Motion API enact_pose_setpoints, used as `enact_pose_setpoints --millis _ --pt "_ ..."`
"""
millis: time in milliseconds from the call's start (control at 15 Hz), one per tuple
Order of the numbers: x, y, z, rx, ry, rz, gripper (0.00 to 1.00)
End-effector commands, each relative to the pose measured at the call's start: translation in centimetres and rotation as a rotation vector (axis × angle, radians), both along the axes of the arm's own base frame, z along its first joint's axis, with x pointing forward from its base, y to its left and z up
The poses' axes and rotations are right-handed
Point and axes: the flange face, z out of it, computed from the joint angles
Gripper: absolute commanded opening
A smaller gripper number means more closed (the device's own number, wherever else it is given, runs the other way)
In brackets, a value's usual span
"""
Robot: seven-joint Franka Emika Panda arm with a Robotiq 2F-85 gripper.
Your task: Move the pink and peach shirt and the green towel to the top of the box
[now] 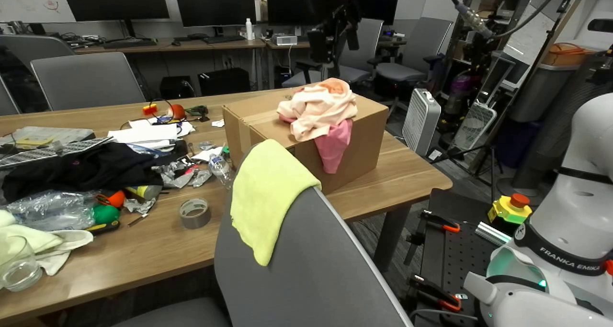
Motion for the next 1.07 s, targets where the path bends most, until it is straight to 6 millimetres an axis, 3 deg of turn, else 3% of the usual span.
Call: enact_pose_setpoints --millis 0,400,1000 --pt "-2.9 4.7 -1.7 -0.031 -0.122 0.147 1.0" --pt "-4.3 10.0 -4.7 0.076 -0.363 0.173 1.0" --pt "-5.1 12.7 -9.0 0.256 -0.421 0.219 1.0"
